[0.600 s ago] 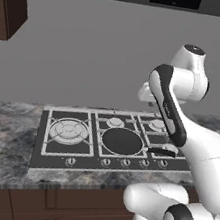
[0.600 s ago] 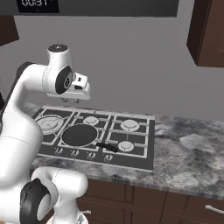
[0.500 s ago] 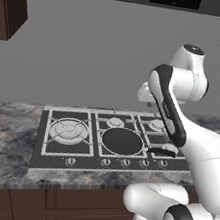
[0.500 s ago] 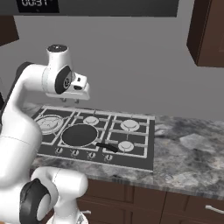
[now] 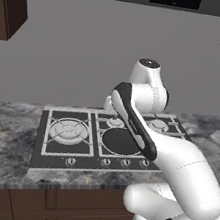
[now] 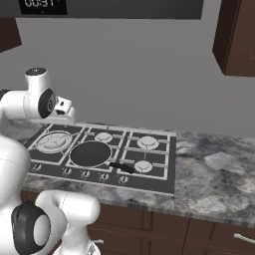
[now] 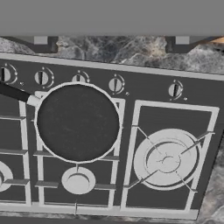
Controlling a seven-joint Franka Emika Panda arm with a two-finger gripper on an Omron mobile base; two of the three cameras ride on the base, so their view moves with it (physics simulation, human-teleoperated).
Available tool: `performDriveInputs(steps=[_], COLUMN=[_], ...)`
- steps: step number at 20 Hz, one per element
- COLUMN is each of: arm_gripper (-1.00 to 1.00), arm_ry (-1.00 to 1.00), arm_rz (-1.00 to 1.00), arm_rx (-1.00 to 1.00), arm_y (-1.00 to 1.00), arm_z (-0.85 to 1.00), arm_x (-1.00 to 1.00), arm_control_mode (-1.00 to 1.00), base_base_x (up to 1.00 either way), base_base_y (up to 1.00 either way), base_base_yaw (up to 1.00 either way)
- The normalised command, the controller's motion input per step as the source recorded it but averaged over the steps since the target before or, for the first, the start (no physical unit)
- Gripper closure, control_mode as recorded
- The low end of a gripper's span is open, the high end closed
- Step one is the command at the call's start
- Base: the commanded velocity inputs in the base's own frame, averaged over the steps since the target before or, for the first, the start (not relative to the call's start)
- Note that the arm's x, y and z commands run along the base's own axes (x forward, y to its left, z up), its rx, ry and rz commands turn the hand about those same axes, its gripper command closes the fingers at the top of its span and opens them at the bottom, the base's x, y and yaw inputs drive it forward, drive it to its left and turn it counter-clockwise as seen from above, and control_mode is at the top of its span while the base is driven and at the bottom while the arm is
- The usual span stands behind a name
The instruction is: Turn on the front center burner of the stove.
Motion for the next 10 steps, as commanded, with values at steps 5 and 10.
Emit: performDriveInputs(steps=[5,10], arm_gripper=[-1.00,-1.00], arm_ry=[0.02,0.16], arm_rz=[0.00,-0.03], arm_rx=[0.00,0.00], arm_y=[0.08,0.03], arm_z=[-0.15,-0.52], arm_x=[0.00,0.02], arm_control_mode=[-1.00,-1.00], base_base_x=[0.00,0.00], base_base_y=[0.00,0.00], base_base_yaw=[0.00,0.00])
